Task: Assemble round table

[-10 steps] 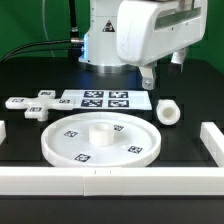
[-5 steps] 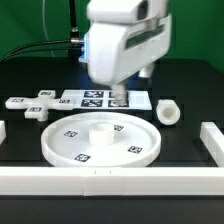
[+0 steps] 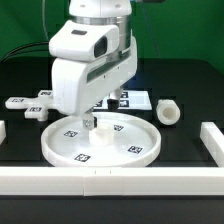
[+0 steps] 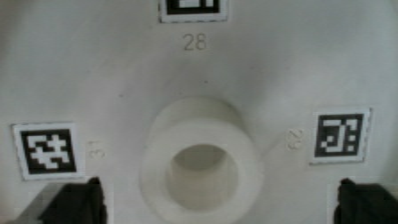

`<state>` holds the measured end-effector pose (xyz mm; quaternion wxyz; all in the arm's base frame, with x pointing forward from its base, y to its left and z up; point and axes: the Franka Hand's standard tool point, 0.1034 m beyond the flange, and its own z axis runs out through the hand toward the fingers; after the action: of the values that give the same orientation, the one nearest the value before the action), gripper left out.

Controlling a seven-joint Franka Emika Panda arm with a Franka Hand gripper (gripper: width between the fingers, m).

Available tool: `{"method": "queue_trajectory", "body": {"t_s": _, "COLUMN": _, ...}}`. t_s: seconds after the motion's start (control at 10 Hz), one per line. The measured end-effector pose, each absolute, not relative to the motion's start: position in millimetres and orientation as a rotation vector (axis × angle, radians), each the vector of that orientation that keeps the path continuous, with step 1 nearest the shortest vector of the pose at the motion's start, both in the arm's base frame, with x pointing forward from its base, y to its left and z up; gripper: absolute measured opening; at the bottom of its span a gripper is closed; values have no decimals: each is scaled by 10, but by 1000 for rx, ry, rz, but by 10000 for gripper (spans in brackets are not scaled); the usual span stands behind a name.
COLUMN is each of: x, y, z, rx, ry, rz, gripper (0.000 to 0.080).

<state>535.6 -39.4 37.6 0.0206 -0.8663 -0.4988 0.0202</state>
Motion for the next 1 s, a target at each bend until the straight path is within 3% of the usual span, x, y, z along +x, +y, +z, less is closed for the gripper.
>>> {"method": "queue_trajectory", "body": {"t_s": 0.7, "x": 5381, "y": -410, "z": 102, "rx": -2661, "ry": -1542, "rz": 93, "gripper": 649}}
{"method": "queue_trajectory", "body": {"t_s": 1.0, "x": 5381, "y": -395, "z": 99, "rx": -2658, "ry": -1546, "rz": 93, "gripper": 637}}
